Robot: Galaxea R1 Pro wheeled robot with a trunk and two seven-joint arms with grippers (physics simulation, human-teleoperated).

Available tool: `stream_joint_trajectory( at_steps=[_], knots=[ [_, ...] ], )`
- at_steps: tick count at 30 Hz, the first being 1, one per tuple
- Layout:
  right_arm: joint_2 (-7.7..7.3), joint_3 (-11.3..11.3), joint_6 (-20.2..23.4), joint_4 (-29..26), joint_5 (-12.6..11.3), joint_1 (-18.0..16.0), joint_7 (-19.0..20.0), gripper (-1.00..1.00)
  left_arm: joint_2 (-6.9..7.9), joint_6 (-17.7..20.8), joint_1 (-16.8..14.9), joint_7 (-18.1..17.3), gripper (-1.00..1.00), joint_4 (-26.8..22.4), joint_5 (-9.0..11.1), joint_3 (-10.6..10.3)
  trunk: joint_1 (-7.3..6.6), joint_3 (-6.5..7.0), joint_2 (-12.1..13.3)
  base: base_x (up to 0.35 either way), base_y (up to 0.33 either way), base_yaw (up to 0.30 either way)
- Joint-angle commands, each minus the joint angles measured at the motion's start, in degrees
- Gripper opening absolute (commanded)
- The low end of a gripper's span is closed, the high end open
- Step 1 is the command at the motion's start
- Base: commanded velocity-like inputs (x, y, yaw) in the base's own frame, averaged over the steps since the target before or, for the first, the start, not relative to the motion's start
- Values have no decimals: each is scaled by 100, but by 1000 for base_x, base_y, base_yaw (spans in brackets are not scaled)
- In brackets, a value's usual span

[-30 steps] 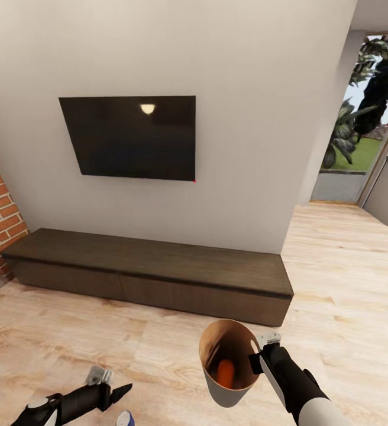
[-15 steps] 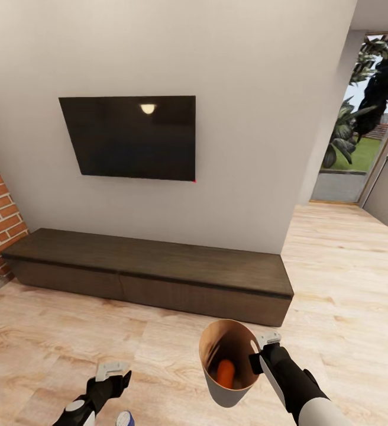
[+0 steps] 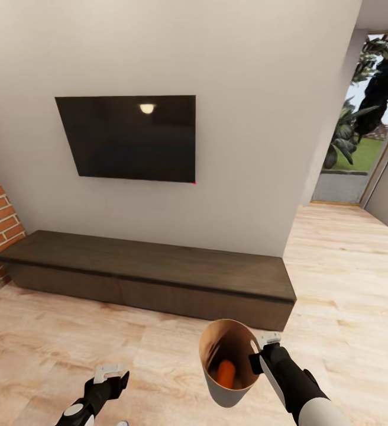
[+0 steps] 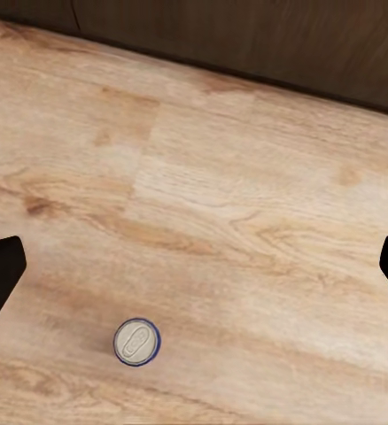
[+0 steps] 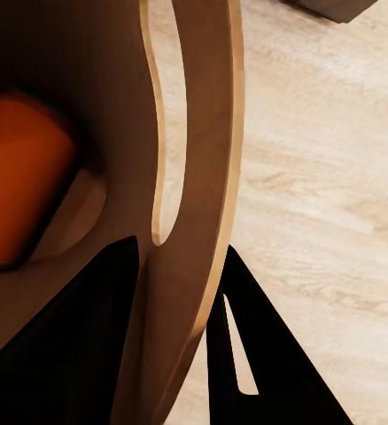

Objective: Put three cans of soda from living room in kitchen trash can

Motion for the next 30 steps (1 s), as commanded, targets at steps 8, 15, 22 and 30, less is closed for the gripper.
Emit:
stream_joint_trajectory(
  at_steps=[8,15,22,30],
  knots=[
    [1,0,-3,-4,-26,-2,2,-100,2,-8,0,-1,100,-2,0,1,0,1,0,255,0,0],
    [1,3,-3,-4,-26,-2,2,-100,3,-12,0,-1,100,-4,0,1,0,1,0,109,0,0],
    [6,6,35,-343,-34,3,38,-100,3,-12,0,-1,100,-4,0,1,0,1,0,14,0,0],
    [17,-5,795,-1338,-72,71,55,-100,3,-12,0,-1,100,-4,0,1,0,1,0,0,0,0]
  ],
)
